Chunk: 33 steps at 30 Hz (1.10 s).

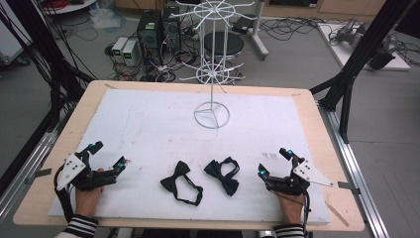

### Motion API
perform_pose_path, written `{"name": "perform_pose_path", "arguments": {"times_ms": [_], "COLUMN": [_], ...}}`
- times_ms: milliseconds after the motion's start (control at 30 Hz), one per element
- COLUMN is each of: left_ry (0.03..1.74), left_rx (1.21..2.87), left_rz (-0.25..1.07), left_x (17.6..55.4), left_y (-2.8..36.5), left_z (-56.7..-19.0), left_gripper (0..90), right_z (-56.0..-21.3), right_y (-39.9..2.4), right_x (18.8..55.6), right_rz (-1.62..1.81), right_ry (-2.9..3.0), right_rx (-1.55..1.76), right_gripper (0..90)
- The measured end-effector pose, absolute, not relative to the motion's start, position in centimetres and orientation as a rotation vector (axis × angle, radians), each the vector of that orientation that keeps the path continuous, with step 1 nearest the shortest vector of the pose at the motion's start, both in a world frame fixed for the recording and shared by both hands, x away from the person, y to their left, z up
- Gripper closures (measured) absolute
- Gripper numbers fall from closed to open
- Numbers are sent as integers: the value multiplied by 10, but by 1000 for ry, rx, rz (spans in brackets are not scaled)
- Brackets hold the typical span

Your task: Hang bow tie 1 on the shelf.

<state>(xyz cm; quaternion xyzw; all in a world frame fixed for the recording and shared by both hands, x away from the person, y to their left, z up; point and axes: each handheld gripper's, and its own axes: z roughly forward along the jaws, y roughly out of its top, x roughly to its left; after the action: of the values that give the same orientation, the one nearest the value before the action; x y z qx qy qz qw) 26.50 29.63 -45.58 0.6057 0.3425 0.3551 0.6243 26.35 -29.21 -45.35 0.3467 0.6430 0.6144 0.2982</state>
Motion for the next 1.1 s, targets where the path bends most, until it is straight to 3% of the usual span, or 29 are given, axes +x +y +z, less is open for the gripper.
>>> {"name": "perform_pose_path", "arguments": {"times_ms": [1100], "left_ry": [788], "left_rx": [1385], "left_rz": [824], "left_x": [264], "left_y": [296], "left_z": [-456], "left_gripper": [35], "right_z": [-448], "right_y": [-297], "right_x": [265], "right_rz": [1644], "right_ry": [1702], "right_rx": [975], "right_gripper": [32]}}
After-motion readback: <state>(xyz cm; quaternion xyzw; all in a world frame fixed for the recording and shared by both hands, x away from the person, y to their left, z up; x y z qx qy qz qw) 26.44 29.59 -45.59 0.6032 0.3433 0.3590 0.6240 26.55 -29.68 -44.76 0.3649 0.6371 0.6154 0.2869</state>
